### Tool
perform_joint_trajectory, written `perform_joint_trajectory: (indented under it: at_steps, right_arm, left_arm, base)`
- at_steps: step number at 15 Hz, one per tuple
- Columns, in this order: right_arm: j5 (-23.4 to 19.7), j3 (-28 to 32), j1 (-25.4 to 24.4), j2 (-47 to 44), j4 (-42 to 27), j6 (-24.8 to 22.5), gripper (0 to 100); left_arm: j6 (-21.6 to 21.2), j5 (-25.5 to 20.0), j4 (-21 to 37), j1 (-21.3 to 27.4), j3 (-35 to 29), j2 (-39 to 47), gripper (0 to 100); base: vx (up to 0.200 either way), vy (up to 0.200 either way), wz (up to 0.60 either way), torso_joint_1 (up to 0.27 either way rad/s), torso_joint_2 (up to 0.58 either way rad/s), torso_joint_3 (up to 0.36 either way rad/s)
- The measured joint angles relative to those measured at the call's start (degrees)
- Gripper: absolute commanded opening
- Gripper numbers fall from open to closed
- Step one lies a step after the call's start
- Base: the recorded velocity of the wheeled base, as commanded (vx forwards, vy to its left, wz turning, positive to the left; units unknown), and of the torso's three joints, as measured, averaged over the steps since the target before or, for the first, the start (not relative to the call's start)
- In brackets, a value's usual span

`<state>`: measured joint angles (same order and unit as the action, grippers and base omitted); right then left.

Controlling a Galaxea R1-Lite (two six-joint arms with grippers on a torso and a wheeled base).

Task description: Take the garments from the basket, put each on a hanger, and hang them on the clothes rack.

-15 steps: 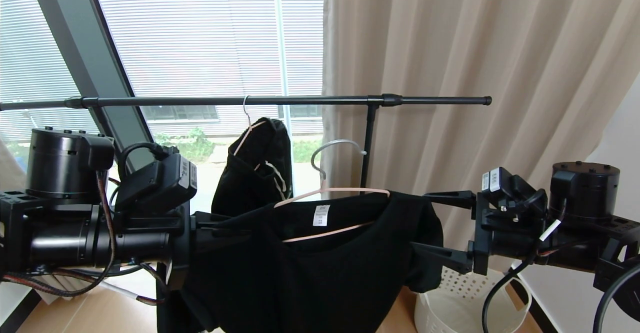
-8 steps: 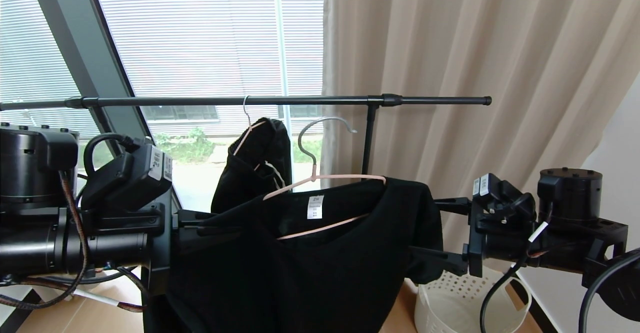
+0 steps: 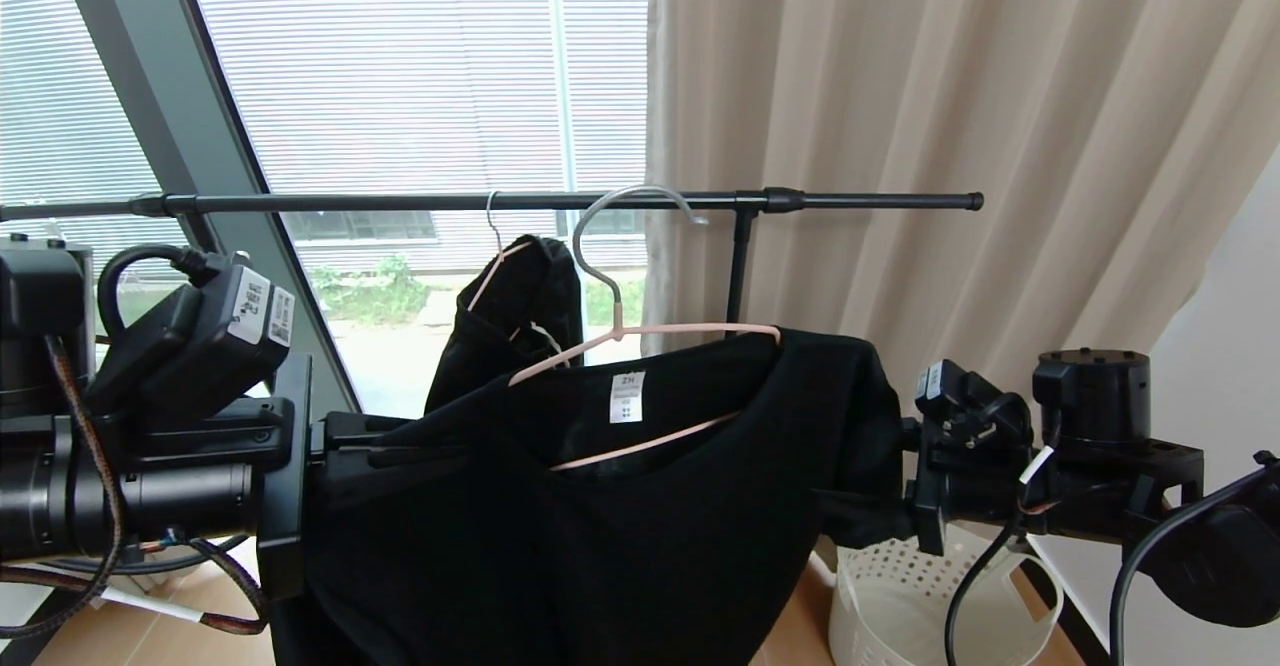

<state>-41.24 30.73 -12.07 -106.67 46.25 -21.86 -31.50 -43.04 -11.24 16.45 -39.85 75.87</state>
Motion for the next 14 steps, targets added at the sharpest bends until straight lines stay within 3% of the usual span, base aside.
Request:
perform_joint_trajectory:
  at_steps: [5,9,14]
  right_arm:
    - [0.02,-0.94,2.47,0.22,0.00,0.00,0]
    - [-0.20,-0.83,6.29,1.49,-0.02,0.00,0]
    - [0.09,-0.34,6.80,1.62,-0.27,-0.01,0]
  left_arm:
    - [1.80,-0.55,0.02,-0.52,0.90,-1.12,0]
    - [1.80,-2.96,-0.04,-3.08,2.12,-1.32,0]
    - [1.80,-4.66,-0.06,-6.74,2.93,-1.35,0]
  base:
    - [0.000,0.000,0.00,0.000,0.00,0.000]
    - [0.000,0.000,0.00,0.000,0.00,0.000]
    - [0.000,0.000,0.00,0.000,0.00,0.000]
